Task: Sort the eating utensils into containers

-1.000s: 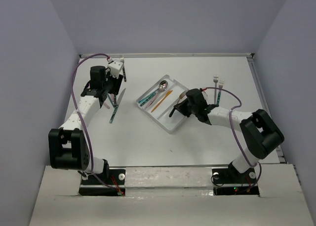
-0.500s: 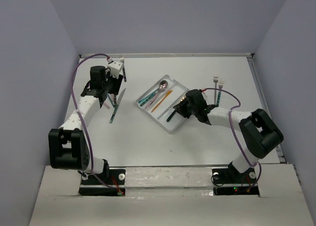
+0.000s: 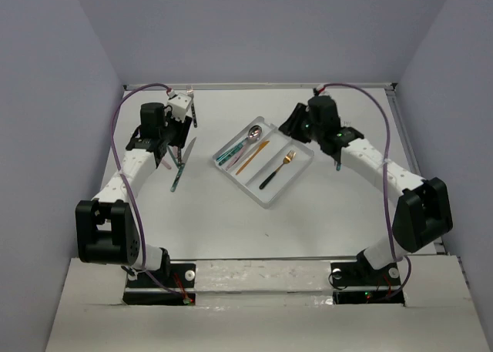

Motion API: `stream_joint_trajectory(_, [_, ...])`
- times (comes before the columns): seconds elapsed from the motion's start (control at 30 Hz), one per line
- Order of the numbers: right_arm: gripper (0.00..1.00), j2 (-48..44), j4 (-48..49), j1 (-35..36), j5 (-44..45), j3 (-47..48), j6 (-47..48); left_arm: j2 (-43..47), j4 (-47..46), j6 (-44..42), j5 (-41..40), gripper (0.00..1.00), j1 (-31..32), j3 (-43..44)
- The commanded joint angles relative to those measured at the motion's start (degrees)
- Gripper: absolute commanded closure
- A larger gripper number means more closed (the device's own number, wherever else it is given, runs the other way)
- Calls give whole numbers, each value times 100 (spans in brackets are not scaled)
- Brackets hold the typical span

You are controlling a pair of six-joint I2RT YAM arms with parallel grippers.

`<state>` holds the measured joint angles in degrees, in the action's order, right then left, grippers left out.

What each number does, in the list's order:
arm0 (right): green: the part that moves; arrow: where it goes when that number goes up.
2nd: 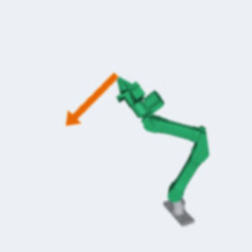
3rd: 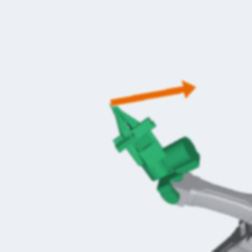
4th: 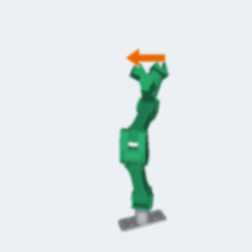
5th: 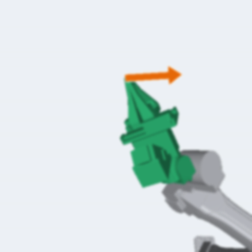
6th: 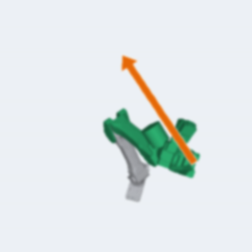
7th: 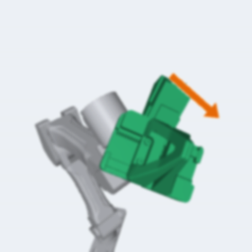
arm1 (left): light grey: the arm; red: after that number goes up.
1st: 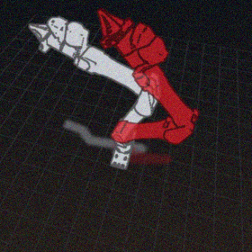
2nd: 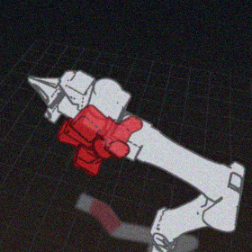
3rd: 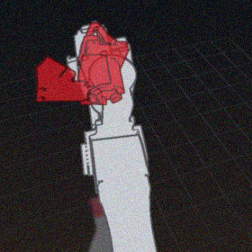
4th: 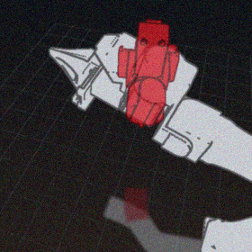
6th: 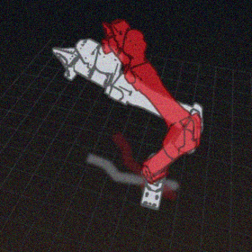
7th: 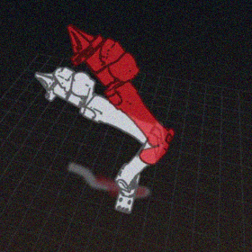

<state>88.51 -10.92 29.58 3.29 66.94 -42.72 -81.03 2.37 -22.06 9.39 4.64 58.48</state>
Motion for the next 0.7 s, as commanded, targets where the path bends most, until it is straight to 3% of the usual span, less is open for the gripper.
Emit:
stream_joint_trajectory(0.0, [58,138,-1498,-1699,-688,767,1564,211,-193,-61,28,37,-43,-108])
stream_joint_trajectory(0.23, [56,1097,-2072,-2694,180,1251,2180,228,-193,-158,-244,37,-69,-240])
stream_joint_trajectory(0.37, [55,1659,-2072,-2861,558,1366,2224,220,-518,-184,-823,35,-183,-398])
stream_joint_trajectory(0.67, [57,2495,-2055,-2862,382,1594,2242,176,-615,-17,-552,35,-1053,-469])
